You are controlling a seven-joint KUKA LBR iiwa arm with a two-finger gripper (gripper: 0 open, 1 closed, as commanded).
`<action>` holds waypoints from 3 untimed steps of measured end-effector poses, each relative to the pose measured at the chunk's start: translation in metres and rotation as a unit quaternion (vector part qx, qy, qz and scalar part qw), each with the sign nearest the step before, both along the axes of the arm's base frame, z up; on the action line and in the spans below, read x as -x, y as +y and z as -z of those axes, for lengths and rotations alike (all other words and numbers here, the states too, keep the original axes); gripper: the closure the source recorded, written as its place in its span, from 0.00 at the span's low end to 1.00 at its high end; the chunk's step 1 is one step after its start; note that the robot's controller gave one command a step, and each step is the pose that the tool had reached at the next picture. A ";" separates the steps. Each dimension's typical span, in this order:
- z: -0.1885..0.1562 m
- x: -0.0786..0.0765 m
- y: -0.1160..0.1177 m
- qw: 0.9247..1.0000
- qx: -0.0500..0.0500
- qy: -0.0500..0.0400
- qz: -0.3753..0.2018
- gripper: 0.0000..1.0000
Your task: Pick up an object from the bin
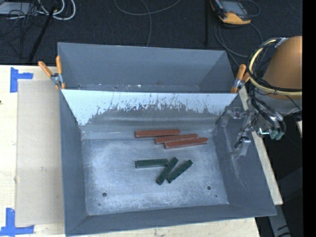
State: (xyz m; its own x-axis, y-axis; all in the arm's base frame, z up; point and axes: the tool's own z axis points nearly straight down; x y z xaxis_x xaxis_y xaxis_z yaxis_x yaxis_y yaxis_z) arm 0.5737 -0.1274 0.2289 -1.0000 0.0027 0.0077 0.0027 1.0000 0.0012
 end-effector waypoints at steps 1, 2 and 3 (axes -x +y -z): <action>0.097 0.006 0.062 0.995 0.000 0.000 0.103 0.00; 0.161 0.033 0.116 1.000 0.000 -0.001 0.001 0.00; 0.160 0.032 0.115 1.000 0.001 -0.003 0.000 1.00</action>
Offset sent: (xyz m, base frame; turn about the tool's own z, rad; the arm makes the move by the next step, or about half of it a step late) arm -0.0049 0.0596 -0.0934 0.2085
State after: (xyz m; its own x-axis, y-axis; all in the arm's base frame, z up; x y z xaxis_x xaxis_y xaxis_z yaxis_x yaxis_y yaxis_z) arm 0.5420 -0.0127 0.0692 -1.0000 0.0025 0.0017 0.0025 1.0000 0.0001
